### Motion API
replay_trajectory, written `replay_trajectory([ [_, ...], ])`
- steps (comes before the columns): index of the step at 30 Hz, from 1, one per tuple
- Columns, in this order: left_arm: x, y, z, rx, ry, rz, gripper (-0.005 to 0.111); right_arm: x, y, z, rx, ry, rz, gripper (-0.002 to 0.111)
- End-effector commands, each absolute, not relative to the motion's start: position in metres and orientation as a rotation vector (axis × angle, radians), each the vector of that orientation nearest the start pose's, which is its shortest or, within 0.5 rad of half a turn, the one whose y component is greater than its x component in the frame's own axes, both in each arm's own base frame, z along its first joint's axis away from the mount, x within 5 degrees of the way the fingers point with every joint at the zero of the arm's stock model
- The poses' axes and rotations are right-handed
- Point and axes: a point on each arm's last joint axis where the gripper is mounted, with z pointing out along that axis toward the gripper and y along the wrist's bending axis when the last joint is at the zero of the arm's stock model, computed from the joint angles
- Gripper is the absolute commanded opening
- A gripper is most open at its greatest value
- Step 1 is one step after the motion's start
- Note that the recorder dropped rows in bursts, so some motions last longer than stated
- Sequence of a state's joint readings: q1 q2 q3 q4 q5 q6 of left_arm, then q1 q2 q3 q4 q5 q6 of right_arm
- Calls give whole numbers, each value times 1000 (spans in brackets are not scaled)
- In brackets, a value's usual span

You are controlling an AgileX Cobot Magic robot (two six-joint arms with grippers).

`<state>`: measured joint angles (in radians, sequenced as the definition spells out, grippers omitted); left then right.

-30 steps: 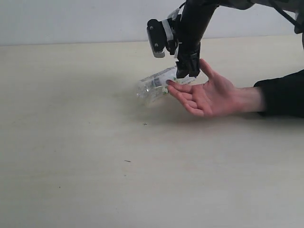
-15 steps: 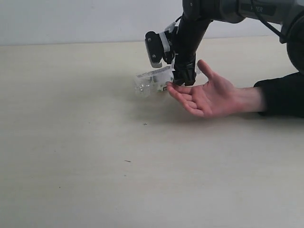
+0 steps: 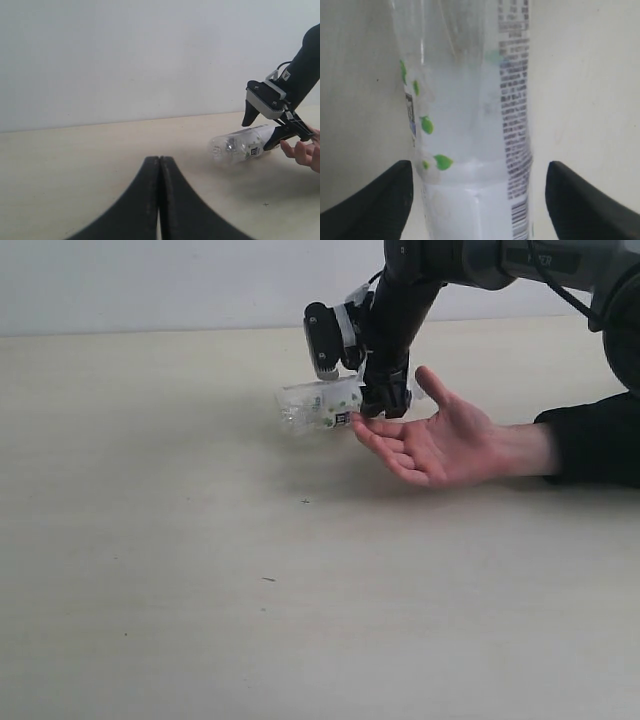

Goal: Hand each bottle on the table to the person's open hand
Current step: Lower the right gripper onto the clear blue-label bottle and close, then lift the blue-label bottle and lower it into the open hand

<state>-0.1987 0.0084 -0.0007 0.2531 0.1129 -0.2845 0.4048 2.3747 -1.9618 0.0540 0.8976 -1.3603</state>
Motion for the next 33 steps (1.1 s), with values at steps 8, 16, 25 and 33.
replay_trajectory([
  [8,56,-9,203,103,1598,-163,0,464,207,130,-2124,1829,-114,70],
  [16,56,-9,203,103,1598,-163,0,466,208,130,-2023,1911,-106,46],
  [25,56,-9,203,103,1598,-163,0,471,206,186,-1875,1810,-252,0],
  [33,56,-9,203,103,1598,-163,0,465,187,303,-1080,2023,-268,0],
])
